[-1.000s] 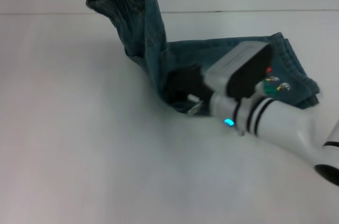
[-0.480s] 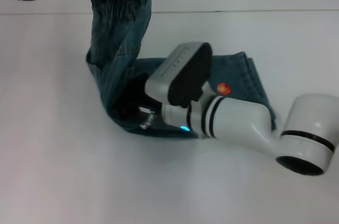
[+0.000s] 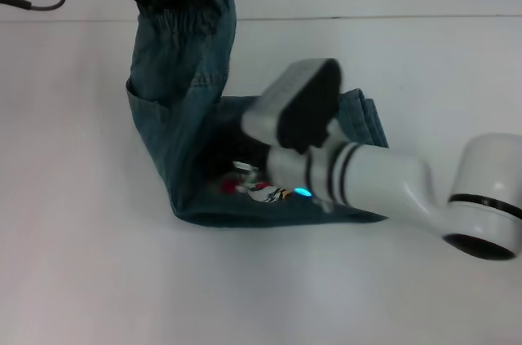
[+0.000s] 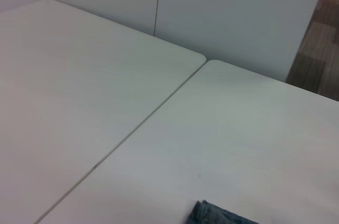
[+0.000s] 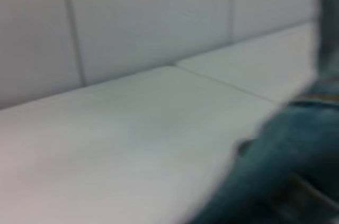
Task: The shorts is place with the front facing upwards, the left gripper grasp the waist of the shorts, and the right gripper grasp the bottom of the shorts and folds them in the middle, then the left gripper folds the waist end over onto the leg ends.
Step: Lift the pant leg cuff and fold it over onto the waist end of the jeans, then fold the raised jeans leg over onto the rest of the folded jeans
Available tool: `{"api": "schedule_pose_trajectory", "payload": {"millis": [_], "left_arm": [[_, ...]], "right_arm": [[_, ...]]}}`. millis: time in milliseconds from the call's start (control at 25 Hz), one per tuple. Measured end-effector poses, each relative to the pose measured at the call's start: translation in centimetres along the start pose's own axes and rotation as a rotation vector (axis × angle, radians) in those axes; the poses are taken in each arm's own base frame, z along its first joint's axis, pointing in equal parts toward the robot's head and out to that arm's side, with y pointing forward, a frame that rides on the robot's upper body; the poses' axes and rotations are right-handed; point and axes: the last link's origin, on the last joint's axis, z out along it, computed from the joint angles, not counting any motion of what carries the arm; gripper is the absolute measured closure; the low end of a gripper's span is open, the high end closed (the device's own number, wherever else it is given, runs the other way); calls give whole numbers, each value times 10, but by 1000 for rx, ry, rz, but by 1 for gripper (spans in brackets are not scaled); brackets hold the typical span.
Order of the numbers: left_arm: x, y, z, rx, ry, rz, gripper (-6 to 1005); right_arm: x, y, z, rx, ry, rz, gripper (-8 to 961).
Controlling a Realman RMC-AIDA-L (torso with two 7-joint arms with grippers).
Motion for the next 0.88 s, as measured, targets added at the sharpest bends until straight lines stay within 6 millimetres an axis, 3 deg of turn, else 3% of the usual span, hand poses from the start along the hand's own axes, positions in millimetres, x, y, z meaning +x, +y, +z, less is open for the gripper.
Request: {"api": "schedule_pose_trajectory", "payload": {"millis": [40,160,360,720,880], "left_arm": [[-1,0,1,-3,-1,-1,964],[-4,1,3,-11,0,-5,964],[-9,8,13,-39,2,-3,963],[-12,31,46,-138,12,5,961],[-9,47,72,-192,27,17,960]], "right_arm": [[12,-13,-10,40,2,32,945],[25,-24,-21,77,-8,63,945],[46,-63,-56,208,-100,165,943],[42,-139,-122,504,-367,339,941],[35,-156,-137,584,-447,376,940]]}}
